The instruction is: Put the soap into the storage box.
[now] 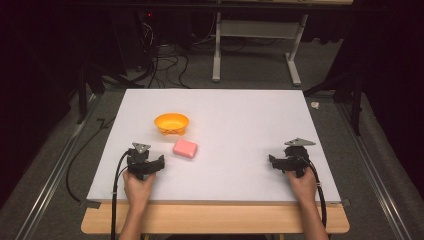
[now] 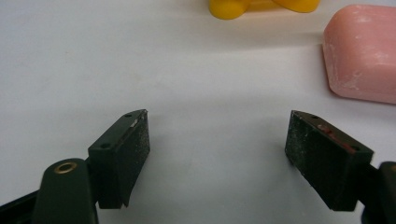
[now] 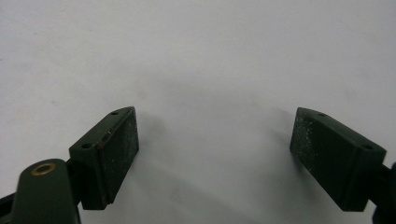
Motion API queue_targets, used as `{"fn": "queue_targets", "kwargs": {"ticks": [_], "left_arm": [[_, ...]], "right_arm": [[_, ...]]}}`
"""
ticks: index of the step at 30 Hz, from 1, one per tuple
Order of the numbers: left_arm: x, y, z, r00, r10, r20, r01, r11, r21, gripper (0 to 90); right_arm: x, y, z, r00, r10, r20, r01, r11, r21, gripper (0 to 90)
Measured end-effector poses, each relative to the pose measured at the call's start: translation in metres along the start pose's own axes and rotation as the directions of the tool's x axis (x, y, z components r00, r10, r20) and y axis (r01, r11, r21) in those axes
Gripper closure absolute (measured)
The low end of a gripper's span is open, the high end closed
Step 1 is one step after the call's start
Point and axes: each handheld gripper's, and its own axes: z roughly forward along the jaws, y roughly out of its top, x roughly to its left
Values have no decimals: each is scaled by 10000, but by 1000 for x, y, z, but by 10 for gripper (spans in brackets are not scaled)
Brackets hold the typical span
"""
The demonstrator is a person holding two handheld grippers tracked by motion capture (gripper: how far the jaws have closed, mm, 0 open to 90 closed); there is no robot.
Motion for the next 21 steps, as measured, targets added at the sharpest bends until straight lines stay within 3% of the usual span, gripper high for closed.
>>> {"fn": "queue_targets", "kwargs": {"ticks": [21], "left_arm": [[1, 1, 0, 10000, -12, 65, 12, 10000, 64, 219]], "right_arm": [[0, 0, 0, 10000, -13, -3, 13, 10000, 4, 160]]}}
